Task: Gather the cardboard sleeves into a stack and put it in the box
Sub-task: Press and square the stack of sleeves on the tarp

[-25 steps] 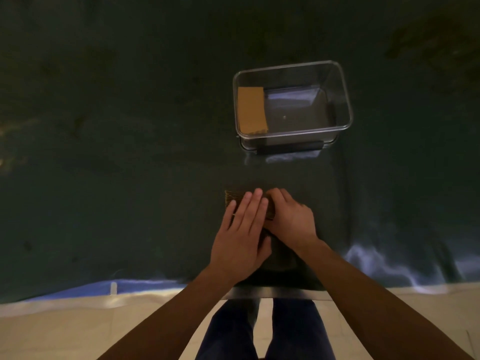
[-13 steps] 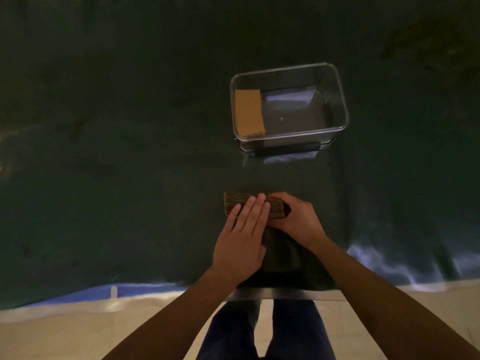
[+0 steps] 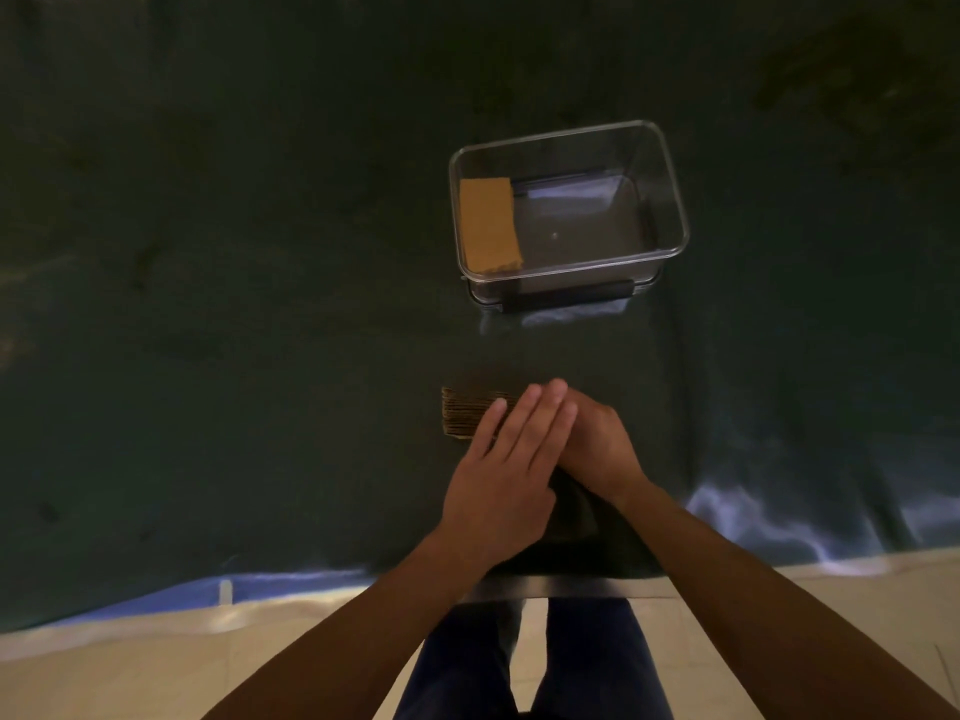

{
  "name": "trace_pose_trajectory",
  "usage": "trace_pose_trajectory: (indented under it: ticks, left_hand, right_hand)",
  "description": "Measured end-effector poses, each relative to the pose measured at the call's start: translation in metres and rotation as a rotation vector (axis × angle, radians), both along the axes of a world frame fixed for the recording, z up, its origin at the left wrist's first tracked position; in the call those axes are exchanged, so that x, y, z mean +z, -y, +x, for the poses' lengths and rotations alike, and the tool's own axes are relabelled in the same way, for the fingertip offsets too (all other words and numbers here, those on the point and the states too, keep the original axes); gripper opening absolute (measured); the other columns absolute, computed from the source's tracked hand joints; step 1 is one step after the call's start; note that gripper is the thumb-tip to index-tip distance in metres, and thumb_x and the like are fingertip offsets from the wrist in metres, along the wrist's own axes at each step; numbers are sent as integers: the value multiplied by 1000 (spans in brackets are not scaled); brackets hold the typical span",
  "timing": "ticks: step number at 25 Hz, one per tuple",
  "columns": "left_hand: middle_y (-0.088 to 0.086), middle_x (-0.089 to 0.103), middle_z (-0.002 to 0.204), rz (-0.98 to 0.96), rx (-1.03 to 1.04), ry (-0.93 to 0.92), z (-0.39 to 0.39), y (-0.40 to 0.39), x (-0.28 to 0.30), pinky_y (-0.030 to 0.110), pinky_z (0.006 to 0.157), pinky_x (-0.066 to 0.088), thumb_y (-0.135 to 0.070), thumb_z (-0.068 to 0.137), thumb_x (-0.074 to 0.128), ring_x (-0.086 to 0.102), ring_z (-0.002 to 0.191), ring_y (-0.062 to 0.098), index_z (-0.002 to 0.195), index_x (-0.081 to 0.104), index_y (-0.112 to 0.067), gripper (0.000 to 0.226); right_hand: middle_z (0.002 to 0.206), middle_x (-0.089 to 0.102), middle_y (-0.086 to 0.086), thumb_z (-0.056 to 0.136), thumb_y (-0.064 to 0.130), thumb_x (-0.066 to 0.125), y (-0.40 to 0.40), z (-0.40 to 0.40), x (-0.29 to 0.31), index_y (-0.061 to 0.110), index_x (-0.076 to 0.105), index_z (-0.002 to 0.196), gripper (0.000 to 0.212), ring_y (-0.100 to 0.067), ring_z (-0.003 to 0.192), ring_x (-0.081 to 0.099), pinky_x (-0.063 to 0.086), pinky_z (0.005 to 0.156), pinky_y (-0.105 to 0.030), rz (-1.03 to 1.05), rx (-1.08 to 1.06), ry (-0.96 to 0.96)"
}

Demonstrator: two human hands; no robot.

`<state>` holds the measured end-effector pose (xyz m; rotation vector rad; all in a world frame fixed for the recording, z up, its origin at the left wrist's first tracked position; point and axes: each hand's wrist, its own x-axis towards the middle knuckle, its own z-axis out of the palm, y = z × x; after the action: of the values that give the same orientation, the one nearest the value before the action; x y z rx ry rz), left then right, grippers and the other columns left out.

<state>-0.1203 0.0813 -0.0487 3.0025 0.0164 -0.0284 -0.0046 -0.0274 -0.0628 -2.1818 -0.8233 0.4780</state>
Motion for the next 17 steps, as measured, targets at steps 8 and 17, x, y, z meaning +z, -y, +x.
trace_pose_trajectory:
  ticks: [8, 17]
  left_hand:
    - [14, 11, 166, -38, 119, 3, -21, -23, -5, 43, 124, 3, -23, 79, 42, 5, 154, 27, 158, 4, -9, 89]
    - [13, 0, 167, -116, 206, -54, -33, -54, -7, 42, 125, 1, -23, 77, 39, -3, 155, 25, 158, 0, -9, 91]
  right_hand:
    - [109, 68, 12, 73, 40, 79, -1, 1, 0, 26, 63, 117, 48, -2, 96, 63, 48, 86, -18, -11, 10, -93]
    - [106, 62, 20, 68, 39, 84, -3, 2, -3, 35, 59, 116, 54, 1, 96, 61, 48, 86, -19, -52, -10, -99]
